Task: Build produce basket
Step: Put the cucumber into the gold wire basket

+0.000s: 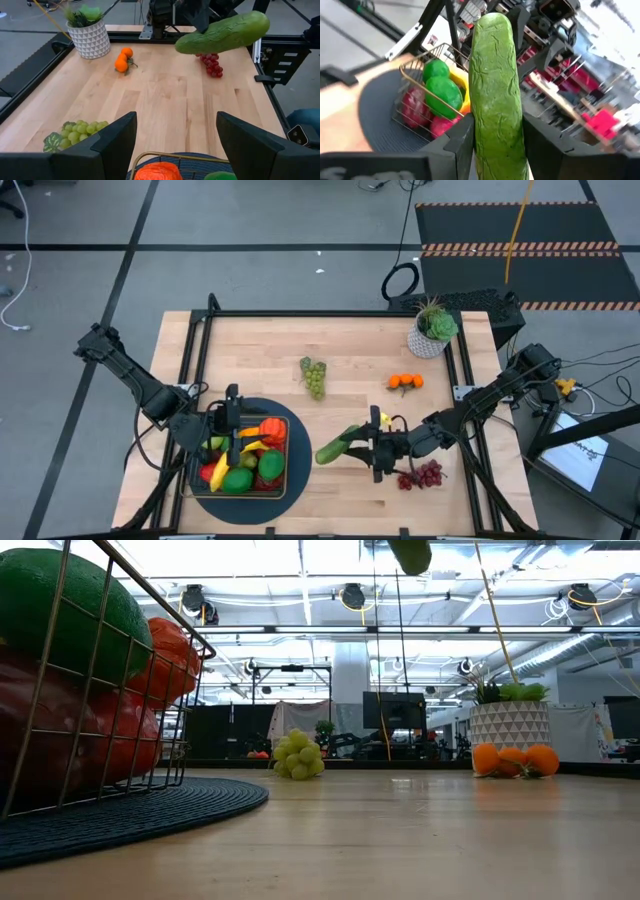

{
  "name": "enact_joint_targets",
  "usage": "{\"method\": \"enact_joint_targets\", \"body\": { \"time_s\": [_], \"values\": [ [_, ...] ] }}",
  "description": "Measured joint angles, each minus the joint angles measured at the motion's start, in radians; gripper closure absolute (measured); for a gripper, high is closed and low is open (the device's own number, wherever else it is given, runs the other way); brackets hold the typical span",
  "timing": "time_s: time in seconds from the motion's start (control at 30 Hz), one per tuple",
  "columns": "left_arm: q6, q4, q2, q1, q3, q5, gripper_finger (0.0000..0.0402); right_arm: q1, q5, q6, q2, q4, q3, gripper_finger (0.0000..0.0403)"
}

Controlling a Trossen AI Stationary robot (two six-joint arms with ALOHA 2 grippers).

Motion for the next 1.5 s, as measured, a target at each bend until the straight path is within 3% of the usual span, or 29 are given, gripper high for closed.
{"method": "enact_joint_targets", "body": {
  "time_s": [0.6, 0.87, 1.17, 1.5],
  "values": [
    [0.0, 0.0, 0.0, 0.0, 0.0, 0.0, 0.0128, 0.0, 0.0, 0.73, 0.0, 0.003, 0.0, 0.0261],
    [-0.001, 0.0, 0.0, 0.0, 0.0, 0.0, 0.0128, 0.0, 0.0, 0.956, 0.0, 0.003, 0.0, 0.0261],
    [-0.007, 0.0, 0.0, 0.0, 0.0, 0.0, 0.0128, 0.0, 0.0, 1.018, 0.0, 0.003, 0.0, 0.0261],
    [-0.006, -0.017, -0.013, 0.014, 0.0, -0.079, 0.0128, -0.021, -0.046, 0.892, 0.002, 0.007, 0.0, 0.0261]
  ]
}}
